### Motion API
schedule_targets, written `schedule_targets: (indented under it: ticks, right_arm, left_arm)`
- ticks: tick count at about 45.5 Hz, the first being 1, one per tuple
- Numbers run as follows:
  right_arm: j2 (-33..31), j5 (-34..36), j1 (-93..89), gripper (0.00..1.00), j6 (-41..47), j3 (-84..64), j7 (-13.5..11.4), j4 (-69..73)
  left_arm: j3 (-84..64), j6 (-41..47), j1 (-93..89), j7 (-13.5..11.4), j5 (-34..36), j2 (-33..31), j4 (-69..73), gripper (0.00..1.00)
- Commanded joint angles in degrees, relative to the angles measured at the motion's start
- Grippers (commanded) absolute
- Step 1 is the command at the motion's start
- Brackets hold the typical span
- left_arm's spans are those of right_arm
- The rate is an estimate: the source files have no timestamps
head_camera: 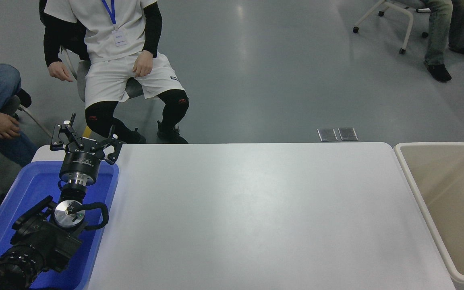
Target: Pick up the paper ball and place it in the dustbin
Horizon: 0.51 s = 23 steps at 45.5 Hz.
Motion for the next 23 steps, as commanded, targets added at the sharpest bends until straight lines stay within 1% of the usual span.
schedule_targets:
  ticks: [1, 21, 22, 23]
  right_arm:
    - [0.52, 1.38, -0.44, 0.00, -0.30, 1.11, 0.02, -0.35]
    - [0.43, 1.03, -0.44, 0.00, -0.30, 0.32, 0.19, -1.49]
    - [0.43, 0.95, -0.44, 0.04, -0.39, 0.32, 0.19, -1.58]
    - [0.43, 0.86, -0.44, 0.11, -0.39, 0.32, 0.19, -1.66]
  left_arm:
    - [0.00, -0.01, 0.00, 0.00, 0.00, 0.00, -0.01, 0.99]
    - [0.00, -0.01, 0.00, 0.00, 0.00, 0.00, -0.01, 0.99]
    - [0.00, -0.01, 0.00, 0.00, 0.00, 0.00, -0.01, 0.99]
    - [0.00, -0.01, 0.00, 0.00, 0.00, 0.00, -0.01, 0.99]
